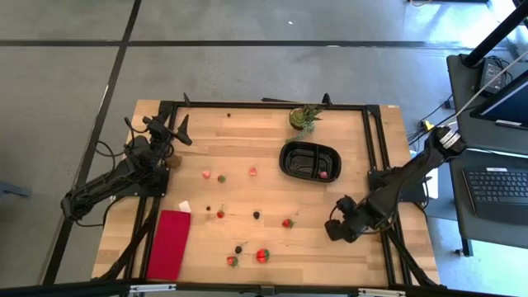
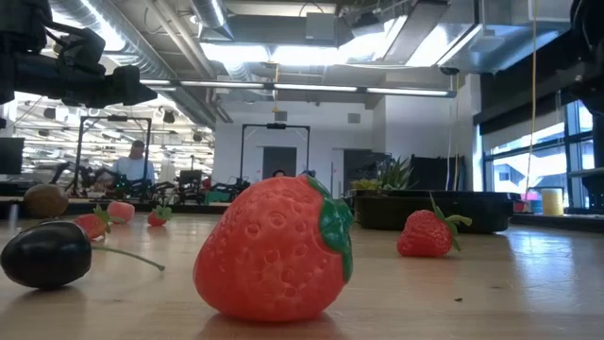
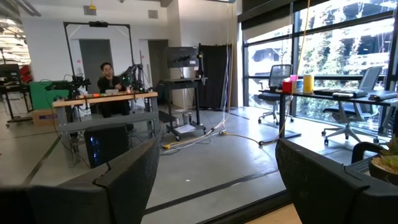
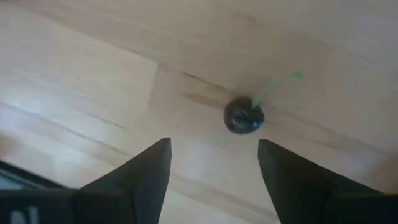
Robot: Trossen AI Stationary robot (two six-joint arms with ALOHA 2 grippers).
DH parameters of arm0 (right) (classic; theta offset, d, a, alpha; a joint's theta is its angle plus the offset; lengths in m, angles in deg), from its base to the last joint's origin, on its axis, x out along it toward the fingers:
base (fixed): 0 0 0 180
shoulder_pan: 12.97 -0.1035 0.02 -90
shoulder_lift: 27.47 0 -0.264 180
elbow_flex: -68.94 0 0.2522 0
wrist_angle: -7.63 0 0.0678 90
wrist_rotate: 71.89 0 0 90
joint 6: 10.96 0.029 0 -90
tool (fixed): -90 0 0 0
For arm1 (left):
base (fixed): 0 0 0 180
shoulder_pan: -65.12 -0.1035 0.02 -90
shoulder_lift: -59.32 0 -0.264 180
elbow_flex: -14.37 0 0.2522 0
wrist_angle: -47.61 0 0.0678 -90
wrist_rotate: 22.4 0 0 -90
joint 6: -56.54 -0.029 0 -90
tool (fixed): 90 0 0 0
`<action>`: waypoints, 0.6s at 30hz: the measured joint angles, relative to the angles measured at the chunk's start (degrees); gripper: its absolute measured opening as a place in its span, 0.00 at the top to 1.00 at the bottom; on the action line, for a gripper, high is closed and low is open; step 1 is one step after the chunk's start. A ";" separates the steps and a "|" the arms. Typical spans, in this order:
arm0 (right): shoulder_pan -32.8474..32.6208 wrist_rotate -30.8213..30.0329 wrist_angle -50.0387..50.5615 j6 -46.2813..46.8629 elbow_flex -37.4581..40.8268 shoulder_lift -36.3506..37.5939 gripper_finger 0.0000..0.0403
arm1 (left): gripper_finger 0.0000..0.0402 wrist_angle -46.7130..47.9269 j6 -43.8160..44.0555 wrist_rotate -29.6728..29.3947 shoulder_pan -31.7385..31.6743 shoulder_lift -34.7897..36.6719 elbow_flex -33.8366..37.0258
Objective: Pick and placing Produce into tupperware
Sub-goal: Put the black cherry into the of the black bin
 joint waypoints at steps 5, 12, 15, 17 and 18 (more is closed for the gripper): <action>-0.02 1.72 2.04 0.04 -0.59 -3.66 0.40 | 0.21 -0.01 0.00 0.00 0.01 0.00 0.00; -0.02 4.43 2.26 -0.20 -0.59 -7.15 0.40 | 0.21 0.02 0.02 0.00 0.00 -0.02 -0.02; -0.02 3.99 2.82 -0.51 -0.59 -8.03 0.40 | 0.21 0.02 0.02 0.00 0.01 -0.01 -0.02; 0.13 3.95 3.02 -1.42 -0.61 -8.90 0.40 | 0.21 0.00 0.02 0.00 0.02 -0.01 -0.01; 0.17 3.88 3.18 -1.65 -0.61 -9.29 0.40 | 0.21 0.02 0.02 0.00 0.00 0.00 -0.01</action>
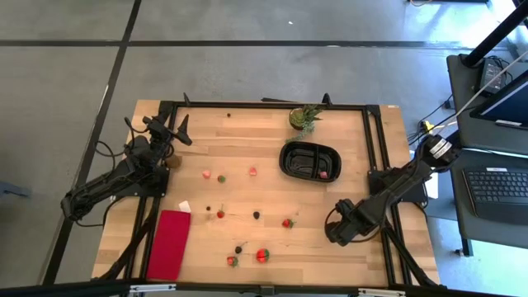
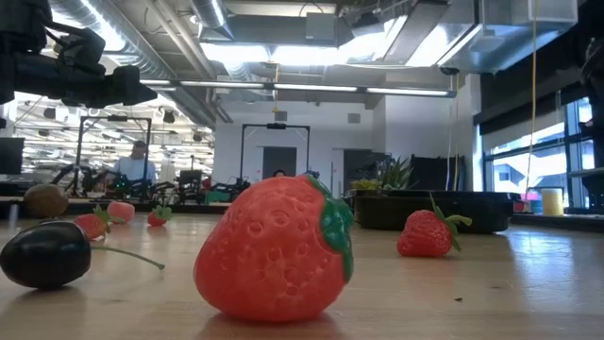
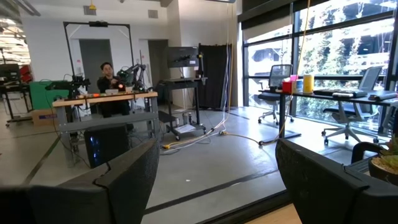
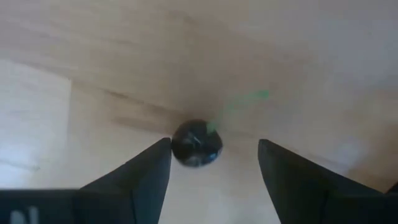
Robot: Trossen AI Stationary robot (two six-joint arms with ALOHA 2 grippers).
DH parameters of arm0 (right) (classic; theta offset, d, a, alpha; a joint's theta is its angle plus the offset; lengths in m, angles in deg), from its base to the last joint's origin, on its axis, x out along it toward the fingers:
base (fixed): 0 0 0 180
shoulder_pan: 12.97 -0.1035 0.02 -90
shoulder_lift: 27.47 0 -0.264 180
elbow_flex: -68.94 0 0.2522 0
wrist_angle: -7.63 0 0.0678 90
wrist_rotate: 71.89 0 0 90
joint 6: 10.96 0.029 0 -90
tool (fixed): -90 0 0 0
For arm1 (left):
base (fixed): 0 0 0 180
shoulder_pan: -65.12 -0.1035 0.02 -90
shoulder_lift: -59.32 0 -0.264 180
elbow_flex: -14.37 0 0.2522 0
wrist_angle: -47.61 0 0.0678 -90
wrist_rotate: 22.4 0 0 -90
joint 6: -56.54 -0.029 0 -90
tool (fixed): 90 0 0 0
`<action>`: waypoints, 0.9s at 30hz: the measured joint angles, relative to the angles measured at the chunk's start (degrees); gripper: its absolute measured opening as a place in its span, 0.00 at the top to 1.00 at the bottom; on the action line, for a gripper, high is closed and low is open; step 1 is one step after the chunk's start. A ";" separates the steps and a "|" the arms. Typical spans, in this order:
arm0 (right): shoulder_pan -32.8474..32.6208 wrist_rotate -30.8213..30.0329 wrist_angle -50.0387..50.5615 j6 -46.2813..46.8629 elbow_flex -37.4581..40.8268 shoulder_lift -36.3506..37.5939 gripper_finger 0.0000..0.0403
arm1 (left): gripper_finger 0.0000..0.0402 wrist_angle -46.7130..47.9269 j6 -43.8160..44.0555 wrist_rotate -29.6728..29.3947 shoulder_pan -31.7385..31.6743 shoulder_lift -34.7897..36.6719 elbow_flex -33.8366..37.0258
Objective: Pick and placing Produce into tupperware
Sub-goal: Put the black cherry into the of the black bin
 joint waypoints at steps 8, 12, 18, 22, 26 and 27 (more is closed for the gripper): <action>1.41 -0.98 -0.74 -4.01 -0.17 -2.11 0.40 | 0.21 -0.01 0.00 0.00 0.02 -0.02 0.01; 1.75 -0.91 -0.74 -4.45 -0.15 -2.15 0.40 | 0.21 0.08 0.00 0.00 0.00 0.00 -0.01; 1.84 -0.98 -0.81 -4.60 -0.15 -2.17 0.41 | 0.21 0.11 0.00 0.00 0.01 -0.01 0.00; 1.84 -1.18 -1.12 -4.60 -0.15 -2.19 0.48 | 0.21 0.12 0.00 0.00 0.01 0.00 0.00; 1.86 -1.35 -1.16 -4.60 -0.15 -2.19 0.57 | 0.21 0.12 0.00 0.00 0.02 -0.02 -0.01; 1.86 -1.39 -1.16 -4.60 -0.15 -2.19 0.59 | 0.21 0.12 0.00 0.00 0.02 -0.02 0.00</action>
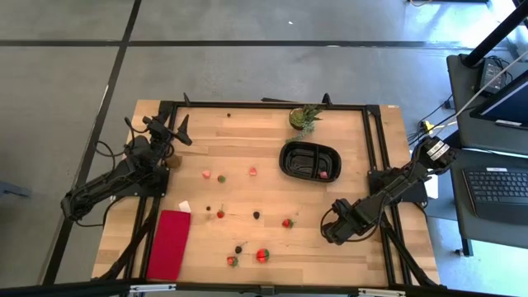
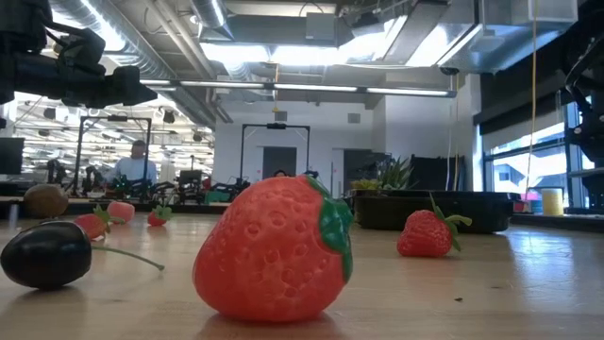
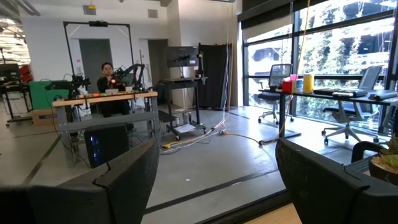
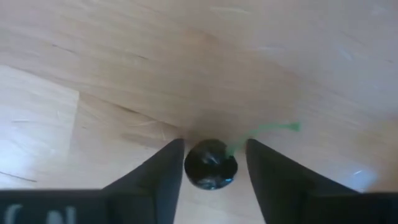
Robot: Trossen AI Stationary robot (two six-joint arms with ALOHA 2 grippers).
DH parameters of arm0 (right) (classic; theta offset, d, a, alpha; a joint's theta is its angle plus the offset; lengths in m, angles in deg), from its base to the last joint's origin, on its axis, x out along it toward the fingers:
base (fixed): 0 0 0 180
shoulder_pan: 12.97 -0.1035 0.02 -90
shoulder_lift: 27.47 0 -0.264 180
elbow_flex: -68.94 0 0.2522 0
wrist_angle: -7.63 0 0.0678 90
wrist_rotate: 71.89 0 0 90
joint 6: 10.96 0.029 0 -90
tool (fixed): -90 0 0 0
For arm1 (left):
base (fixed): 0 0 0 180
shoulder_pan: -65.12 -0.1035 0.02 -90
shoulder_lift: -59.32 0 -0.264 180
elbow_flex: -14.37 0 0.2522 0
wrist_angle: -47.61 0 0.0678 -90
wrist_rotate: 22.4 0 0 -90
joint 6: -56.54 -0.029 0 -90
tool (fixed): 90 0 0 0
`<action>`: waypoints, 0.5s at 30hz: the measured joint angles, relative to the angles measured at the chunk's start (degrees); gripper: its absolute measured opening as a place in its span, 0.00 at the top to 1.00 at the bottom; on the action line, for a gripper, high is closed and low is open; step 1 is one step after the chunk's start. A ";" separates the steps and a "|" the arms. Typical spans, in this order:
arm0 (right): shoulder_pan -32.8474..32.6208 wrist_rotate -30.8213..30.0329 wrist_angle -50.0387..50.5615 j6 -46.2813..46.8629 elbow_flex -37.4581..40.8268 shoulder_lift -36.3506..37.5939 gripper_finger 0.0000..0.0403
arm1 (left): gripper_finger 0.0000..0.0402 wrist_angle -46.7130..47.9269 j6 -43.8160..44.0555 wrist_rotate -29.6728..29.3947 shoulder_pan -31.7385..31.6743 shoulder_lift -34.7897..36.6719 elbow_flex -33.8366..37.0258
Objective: Pick and placing Produce into tupperware
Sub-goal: Put the black cherry into the of the black bin
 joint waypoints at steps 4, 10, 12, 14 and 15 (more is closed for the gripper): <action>0.02 -0.08 -0.03 0.00 0.01 0.00 0.67 | 0.21 0.00 0.00 0.00 -0.01 -0.01 -0.01; 0.02 -0.47 0.38 -0.24 0.00 0.00 0.69 | 0.21 0.00 0.00 0.00 0.01 0.02 0.02; 0.00 -1.44 0.57 -1.55 0.06 0.17 0.68 | 0.21 0.00 0.00 0.00 0.01 0.00 0.01; 0.43 -2.81 1.01 -3.10 0.18 0.60 0.67 | 0.21 0.00 0.00 0.00 -0.02 -0.01 0.02; 0.92 -3.71 1.19 -3.86 0.27 0.95 0.67 | 0.21 0.00 0.00 0.01 -0.01 0.02 0.00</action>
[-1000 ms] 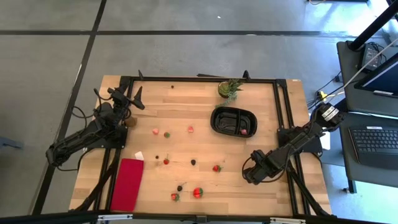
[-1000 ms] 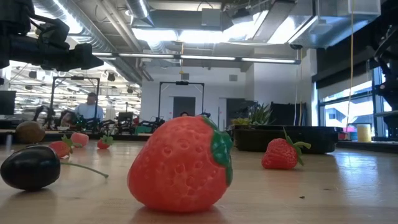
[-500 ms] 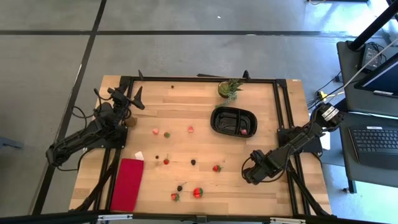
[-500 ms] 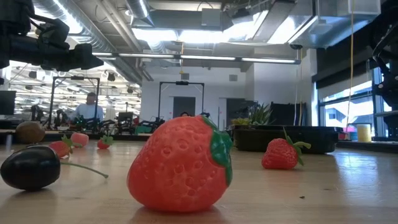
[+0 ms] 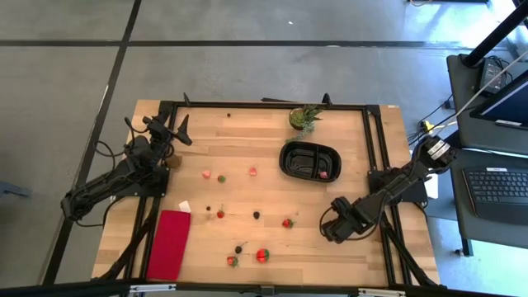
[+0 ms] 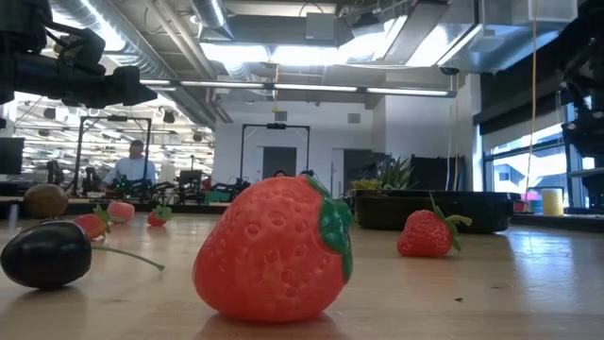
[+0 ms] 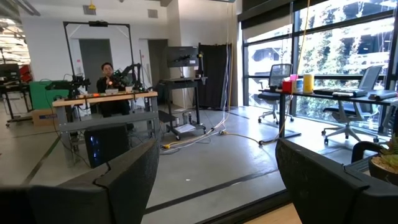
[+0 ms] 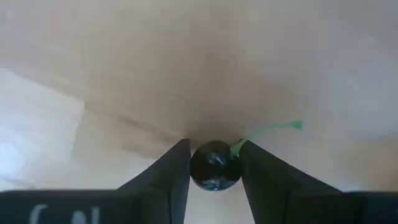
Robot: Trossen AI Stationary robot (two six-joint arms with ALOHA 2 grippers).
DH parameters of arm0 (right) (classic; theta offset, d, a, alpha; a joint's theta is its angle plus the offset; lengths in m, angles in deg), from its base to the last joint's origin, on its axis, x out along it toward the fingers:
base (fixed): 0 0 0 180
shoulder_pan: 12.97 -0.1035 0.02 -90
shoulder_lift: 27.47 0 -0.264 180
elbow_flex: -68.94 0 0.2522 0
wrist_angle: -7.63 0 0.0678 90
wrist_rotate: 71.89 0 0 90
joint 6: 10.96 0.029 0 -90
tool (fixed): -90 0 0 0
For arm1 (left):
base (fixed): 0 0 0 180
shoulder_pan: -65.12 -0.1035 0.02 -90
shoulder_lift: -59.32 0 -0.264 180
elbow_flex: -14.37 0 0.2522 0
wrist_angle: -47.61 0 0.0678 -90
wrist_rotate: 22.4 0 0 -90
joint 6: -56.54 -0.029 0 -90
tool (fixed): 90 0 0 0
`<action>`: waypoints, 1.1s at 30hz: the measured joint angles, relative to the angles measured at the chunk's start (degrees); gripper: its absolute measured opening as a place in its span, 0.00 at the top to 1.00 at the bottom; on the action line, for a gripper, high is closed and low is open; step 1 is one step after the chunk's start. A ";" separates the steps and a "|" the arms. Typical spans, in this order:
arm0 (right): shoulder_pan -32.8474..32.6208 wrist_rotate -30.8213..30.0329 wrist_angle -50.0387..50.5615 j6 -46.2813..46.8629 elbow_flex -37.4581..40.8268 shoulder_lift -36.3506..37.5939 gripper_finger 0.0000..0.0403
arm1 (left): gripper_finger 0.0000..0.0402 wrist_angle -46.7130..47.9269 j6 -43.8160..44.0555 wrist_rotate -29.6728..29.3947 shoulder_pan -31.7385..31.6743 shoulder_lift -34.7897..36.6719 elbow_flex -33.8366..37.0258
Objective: Pick and placing Produce into tupperware
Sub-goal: Put the black cherry into the of the black bin
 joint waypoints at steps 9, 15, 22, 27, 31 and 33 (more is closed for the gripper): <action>8.23 -10.23 -1.17 -16.66 0.03 7.20 0.69 | 0.21 -0.02 -0.02 -0.01 0.01 -0.02 0.00; 17.86 -14.65 -2.67 -32.28 -0.01 11.48 0.68 | 0.21 -0.02 -0.04 -0.01 0.00 -0.01 0.00; 30.24 -16.11 -17.18 -56.11 -0.07 11.16 0.69 | 0.21 -0.05 -0.09 -0.01 0.01 -0.01 0.01; 36.99 -16.15 -21.77 -65.11 -0.14 10.25 0.69 | 0.21 -0.04 -0.10 -0.01 -0.01 -0.01 -0.01; 40.61 -16.12 -21.69 -68.37 -0.13 8.46 0.69 | 0.21 -0.02 -0.12 -0.01 0.01 -0.01 0.00; 41.78 -16.10 -22.39 -69.48 -0.14 7.34 0.69 | 0.21 0.00 -0.11 -0.01 0.01 0.00 -0.01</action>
